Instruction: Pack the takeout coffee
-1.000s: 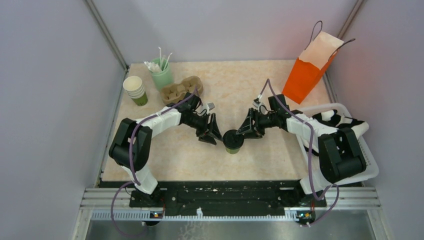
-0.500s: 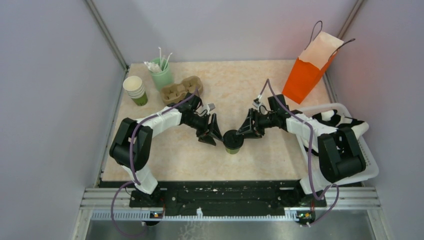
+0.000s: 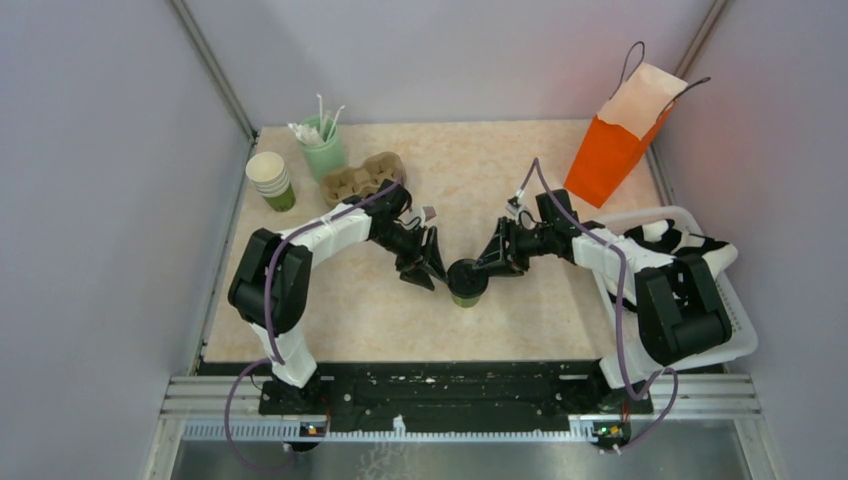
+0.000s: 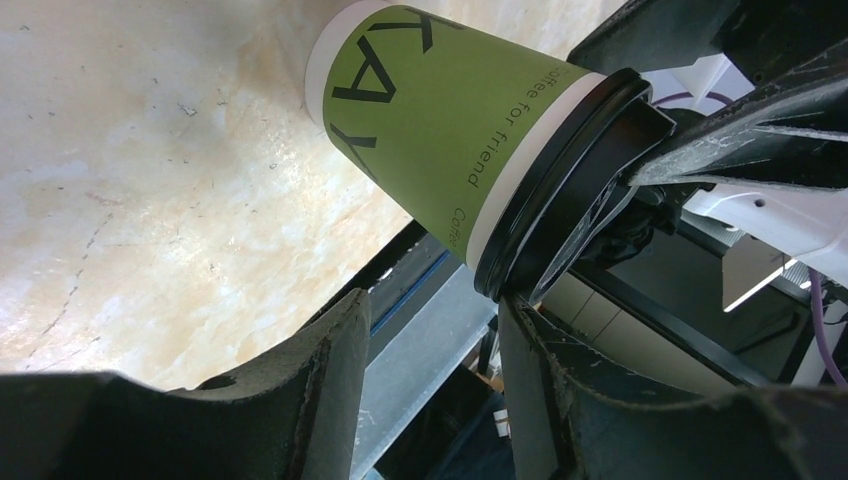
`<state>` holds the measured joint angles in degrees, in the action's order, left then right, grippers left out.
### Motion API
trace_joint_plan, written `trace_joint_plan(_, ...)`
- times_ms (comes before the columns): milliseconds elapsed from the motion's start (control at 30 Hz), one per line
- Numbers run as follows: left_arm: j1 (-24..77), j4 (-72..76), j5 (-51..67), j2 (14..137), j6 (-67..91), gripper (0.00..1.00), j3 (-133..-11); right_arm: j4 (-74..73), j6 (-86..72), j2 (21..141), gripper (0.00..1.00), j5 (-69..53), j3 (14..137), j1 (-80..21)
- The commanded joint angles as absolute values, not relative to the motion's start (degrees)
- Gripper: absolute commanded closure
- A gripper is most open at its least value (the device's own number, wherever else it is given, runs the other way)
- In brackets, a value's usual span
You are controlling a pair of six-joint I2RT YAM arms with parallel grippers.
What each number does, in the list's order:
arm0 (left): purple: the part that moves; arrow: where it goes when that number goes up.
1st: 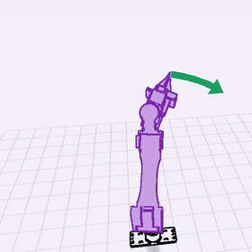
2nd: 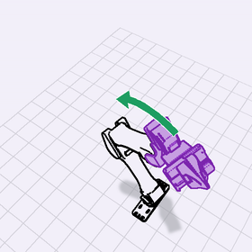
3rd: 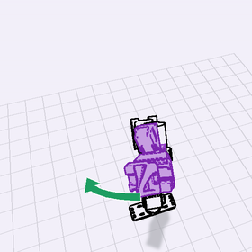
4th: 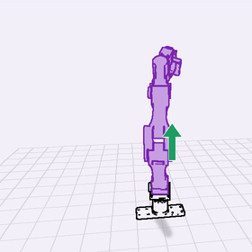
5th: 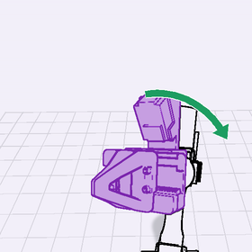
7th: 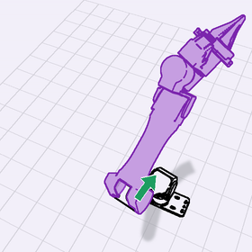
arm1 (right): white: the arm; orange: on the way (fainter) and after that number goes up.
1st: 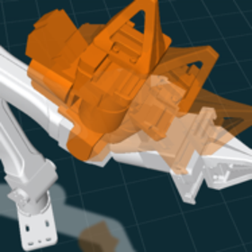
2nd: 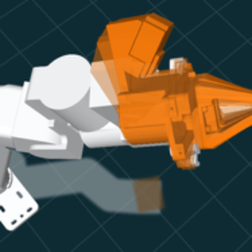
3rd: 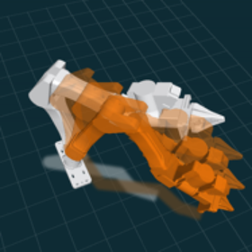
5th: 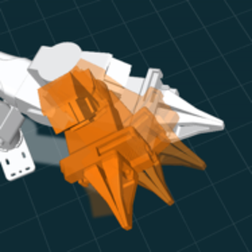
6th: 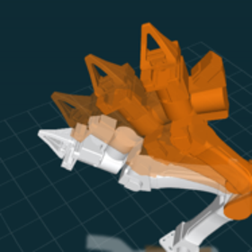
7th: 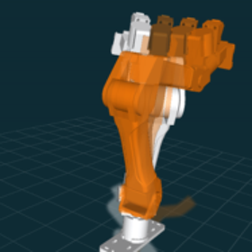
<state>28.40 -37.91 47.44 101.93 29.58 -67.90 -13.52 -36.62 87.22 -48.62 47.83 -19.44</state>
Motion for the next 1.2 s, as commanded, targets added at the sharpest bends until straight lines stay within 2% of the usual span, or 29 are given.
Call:
trace_joint_plan(0,31.03,-40.08,28.87,106.57,25.46,0.46,-64.64,-12.33,-35.39,88.96,0.51,-45.18,45.49,-20.39)
trace_joint_plan(233,31.68,-39.51,23.61,108.05,24.44,0.47,-61.75,-13.03,-34.4,88.71,0.51,-44.08,44.94,-20.3)
trace_joint_plan(633,31.64,-38.49,32.81,102.85,27.16,0.41,-72.62,-20.93,-29.91,87.34,0.43,-44.36,52.79,-20.3)
trace_joint_plan(1000,31.42,-41.3,31.67,100.7,26.23,0.31,-75.29,-26.7,-27.35,86.31,0.29,-41.51,55.59,-20.3)
trace_joint_plan(1167,30.69,-42.48,31.2,98.92,25.56,0.26,-76.13,-31.13,-25.25,84.35,0.18,-37.69,57.3,-20.3)
